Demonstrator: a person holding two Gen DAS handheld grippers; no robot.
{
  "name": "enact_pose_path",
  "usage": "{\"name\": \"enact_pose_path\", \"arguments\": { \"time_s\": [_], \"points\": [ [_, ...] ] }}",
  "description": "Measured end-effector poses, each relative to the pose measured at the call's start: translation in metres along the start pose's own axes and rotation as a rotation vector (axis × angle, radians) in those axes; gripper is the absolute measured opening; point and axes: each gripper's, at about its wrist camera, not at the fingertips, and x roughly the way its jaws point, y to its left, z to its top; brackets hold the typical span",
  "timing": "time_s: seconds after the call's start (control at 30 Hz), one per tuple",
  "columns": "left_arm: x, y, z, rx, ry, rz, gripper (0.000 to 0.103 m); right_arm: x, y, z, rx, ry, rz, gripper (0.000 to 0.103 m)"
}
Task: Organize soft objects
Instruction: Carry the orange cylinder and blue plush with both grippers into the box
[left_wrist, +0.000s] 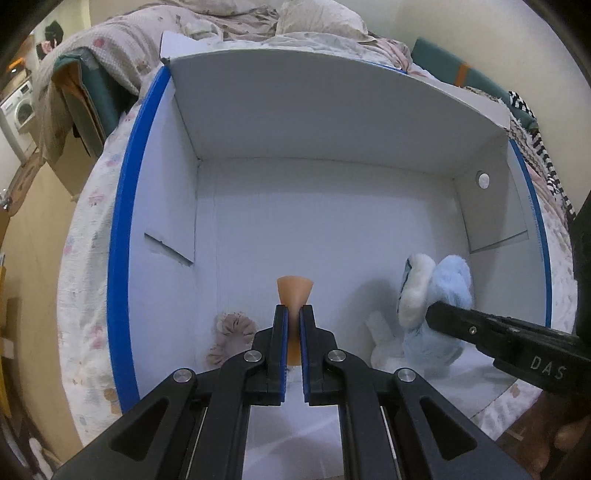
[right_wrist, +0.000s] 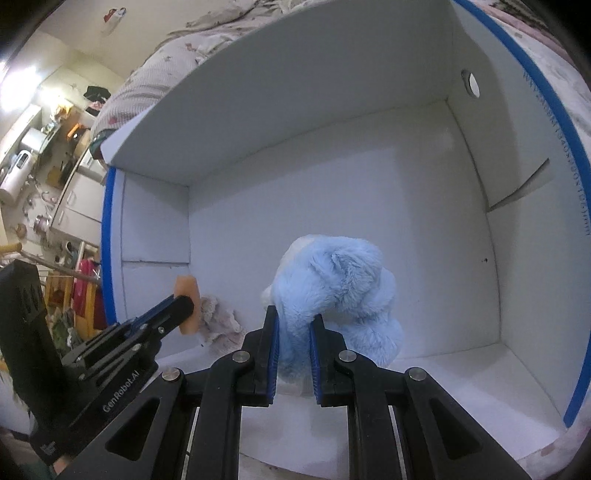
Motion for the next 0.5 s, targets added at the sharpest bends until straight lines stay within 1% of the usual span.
{"name": "enact_pose_path", "arguments": {
  "time_s": [0.23,0.5],
  "points": [
    [0.004,-0.009,-0.005,0.026,0.007,0.010,0.006,0.008,-0.007,-0.004,0.018,0.034,-0.032,0.017],
    [0.006,-0.011,-0.007,0.033,0.021,0.012,0.007,0.010,-0.009,-0.004,0.023,0.053,-0.037,0.017]
  ]
}}
